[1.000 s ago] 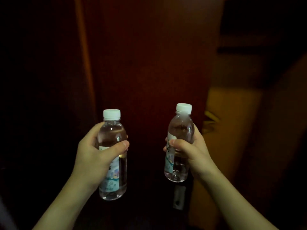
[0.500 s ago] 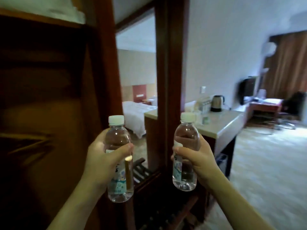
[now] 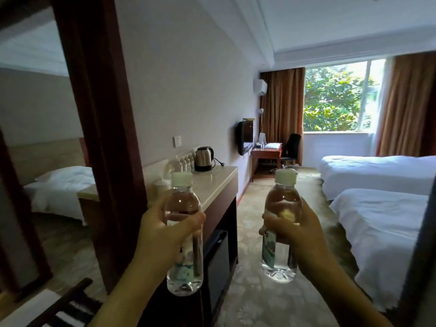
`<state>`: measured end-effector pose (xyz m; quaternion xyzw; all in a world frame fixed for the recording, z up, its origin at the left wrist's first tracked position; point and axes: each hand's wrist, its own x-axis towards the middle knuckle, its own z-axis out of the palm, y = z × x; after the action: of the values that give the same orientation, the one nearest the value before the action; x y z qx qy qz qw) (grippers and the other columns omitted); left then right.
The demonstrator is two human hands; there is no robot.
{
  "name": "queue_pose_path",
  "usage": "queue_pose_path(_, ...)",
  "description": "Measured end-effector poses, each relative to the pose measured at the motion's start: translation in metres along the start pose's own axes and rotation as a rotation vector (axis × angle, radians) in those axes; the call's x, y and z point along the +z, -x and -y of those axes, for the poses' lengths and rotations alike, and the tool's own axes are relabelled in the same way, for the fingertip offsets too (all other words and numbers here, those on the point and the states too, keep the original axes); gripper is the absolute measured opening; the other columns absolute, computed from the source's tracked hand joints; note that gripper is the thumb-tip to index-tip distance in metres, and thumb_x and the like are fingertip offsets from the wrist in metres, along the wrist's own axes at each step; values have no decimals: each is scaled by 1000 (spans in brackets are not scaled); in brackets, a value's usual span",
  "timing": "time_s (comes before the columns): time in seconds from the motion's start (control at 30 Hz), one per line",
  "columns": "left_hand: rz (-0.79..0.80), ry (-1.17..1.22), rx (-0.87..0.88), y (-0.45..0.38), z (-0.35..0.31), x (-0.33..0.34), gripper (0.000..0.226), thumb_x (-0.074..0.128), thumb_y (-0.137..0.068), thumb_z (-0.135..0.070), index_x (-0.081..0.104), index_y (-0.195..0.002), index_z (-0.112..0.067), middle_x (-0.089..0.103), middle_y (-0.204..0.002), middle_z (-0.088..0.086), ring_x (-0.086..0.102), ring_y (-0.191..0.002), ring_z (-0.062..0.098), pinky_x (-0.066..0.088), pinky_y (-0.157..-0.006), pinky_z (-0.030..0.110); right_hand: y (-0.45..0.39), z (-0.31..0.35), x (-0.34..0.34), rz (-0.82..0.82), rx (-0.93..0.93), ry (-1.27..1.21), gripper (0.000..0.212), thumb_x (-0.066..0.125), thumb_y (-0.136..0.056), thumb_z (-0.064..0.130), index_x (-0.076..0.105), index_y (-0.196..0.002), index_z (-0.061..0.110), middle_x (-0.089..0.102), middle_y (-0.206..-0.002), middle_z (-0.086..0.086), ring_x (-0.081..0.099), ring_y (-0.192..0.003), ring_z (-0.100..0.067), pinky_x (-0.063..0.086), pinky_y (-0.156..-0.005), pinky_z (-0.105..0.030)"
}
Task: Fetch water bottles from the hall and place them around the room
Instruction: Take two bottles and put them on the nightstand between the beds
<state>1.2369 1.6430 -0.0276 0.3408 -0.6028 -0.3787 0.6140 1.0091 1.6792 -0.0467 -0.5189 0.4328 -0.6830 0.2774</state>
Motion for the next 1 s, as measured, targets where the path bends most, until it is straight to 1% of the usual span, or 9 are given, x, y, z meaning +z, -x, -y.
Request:
queue_pose_path(0.13,44,3,-1,-57,35,50,34,74,-57,-18,71,-91,-17,74,-88,9,69,-87,36,55,-53,21,-55,-35,-35,-99,37,21,38,74,-60,21,63,-96,25,70,-82,-11,72,-78,-37,61,-65,-41)
queue_pose_path(0.17,57,6,-3,-73,46,60,34,74,-56,-19,71,-90,-18,74,-87,9,69,-86,36,58,-56,25,-69,-45,-41,-112,38,24,42,75,-57,21,62,-96,21,69,-81,-12,71,-76,-38,60,-63,-40)
queue_pose_path(0.27,122,50,-20,-124,85,88,39,80,-49,-29,72,-87,-27,73,-87,10,70,-87,40,60,-75,54,-113,-75,-52,-161,53,42,47,76,-52,20,62,-96,20,69,-77,-11,70,-67,-34,59,-59,-40)
queue_pose_path(0.33,164,85,-19,-157,112,104,41,78,-47,-34,71,-87,-31,72,-87,8,71,-87,40,59,-77,57,-141,-94,-55,-203,43,77,45,73,-56,15,61,-99,18,68,-78,-10,70,-67,-31,60,-62,-44)
queue_pose_path(0.43,268,134,2,-211,147,131,42,78,-54,-34,69,-94,-23,70,-82,6,68,-77,32,59,-70,54,-185,-109,-61,-250,26,115,42,73,-62,12,63,-103,18,69,-79,-5,70,-70,-26,61,-65,-46)
queue_pose_path(0.6,431,169,71,-291,174,190,31,75,-65,-24,68,-95,-18,73,-87,5,72,-69,26,58,-57,27,-253,-122,-83,-387,32,242,49,73,-60,19,61,-108,13,70,-88,-4,71,-73,-17,55,-58,-24)
queue_pose_path(0.8,519,221,78,-358,214,273,48,76,-53,-39,68,-97,-19,74,-93,6,73,-77,30,61,-67,44,-311,-149,-141,-534,6,317,38,77,-70,14,64,-105,24,72,-91,5,71,-85,-13,57,-63,-22)
queue_pose_path(0.87,549,216,62,-376,230,306,50,79,-55,-35,67,-100,-18,74,-95,3,74,-79,28,61,-64,37,-331,-163,-166,-562,6,317,37,76,-69,15,64,-101,29,71,-93,3,71,-87,-19,61,-66,-31)
queue_pose_path(1.0,566,207,41,-410,263,380,53,77,-57,-33,65,-106,-16,73,-94,5,74,-77,27,59,-58,27,-383,-193,-222,-606,-10,326,39,72,-62,25,62,-100,32,70,-99,3,69,-90,-16,56,-69,-27)
